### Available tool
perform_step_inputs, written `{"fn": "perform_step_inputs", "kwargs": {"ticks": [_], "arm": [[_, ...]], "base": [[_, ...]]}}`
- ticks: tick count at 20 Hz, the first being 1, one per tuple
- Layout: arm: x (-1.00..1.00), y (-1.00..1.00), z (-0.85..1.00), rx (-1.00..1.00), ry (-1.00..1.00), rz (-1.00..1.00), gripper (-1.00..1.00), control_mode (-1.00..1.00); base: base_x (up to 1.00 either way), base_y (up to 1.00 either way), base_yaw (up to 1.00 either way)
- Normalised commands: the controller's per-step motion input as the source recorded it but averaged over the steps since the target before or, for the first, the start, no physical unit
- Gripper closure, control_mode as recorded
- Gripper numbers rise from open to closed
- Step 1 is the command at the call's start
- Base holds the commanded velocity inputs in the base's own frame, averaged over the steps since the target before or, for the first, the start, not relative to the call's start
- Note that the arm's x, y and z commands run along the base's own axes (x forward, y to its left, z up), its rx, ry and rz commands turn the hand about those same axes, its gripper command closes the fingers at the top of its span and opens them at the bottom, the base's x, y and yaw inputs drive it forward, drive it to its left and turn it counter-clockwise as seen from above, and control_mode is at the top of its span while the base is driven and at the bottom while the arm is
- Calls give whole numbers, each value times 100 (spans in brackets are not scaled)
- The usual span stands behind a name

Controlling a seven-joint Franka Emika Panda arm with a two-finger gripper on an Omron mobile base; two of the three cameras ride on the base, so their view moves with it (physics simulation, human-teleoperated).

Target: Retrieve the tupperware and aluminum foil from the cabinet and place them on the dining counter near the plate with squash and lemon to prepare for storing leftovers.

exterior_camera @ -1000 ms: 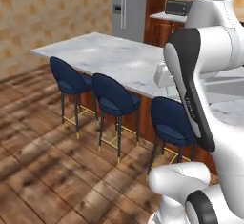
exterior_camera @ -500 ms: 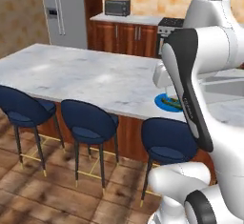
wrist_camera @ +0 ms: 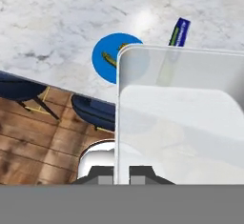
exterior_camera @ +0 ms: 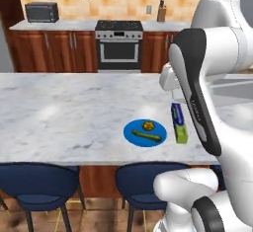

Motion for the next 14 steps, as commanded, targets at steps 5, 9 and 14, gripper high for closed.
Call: {"fn": "perform_step_inputs", "kwargs": {"ticks": [5, 9, 14], "arm": [[0, 0, 0, 0, 0, 0, 100, 100], [0, 0, 0, 0, 0, 0, 100, 100], [44, 58, -3, 0, -9, -22, 100, -100]], "base": [[90, 7, -56], [80, 37, -52], [0, 0, 0]]}}
